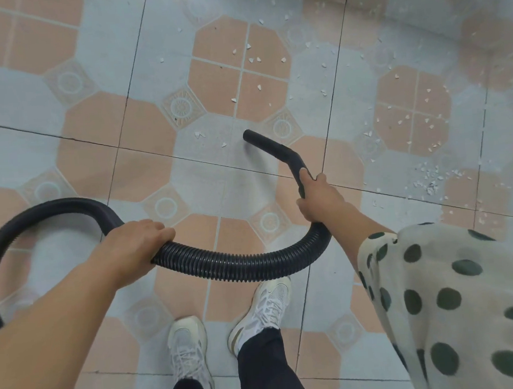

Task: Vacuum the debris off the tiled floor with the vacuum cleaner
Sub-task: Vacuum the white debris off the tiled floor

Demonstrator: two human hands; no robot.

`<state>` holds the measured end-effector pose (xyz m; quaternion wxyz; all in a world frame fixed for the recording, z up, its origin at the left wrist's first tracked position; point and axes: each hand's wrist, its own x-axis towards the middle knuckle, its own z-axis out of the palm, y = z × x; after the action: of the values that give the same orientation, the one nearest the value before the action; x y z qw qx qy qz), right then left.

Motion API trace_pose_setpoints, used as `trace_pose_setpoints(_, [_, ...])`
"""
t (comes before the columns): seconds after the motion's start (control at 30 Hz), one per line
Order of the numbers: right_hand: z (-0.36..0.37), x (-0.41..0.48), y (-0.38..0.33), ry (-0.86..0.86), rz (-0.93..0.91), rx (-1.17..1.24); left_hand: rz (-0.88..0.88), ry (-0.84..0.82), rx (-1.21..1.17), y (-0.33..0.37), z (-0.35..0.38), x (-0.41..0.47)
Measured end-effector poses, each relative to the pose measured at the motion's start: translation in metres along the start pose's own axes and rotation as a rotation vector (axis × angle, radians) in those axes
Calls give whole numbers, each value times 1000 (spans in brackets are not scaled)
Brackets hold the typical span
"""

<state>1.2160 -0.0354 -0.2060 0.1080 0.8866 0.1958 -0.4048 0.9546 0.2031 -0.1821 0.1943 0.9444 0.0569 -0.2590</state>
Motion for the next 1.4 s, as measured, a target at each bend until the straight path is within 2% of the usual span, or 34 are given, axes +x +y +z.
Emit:
trace_pose_setpoints(0.3, [-2,-4,-24,-16,-66,-62,-1,-41,-14,-13,4,-14])
trace_pose_setpoints(0.6, [-11,12,-78,25,-165,-76,-29,44,-4,-46,7,-34])
trace_pose_setpoints(0.73, [-8,13,-87,23,-188,-74,-75,19,-4,-55,4,-43])
trace_pose_setpoints(1.13, [-46,40,-15,36,129,25,-141,-9,22,-15,-36,15])
trace_pose_setpoints(1.4, [-74,68,-10,55,167,78,-120,98,1,-29,-55,53])
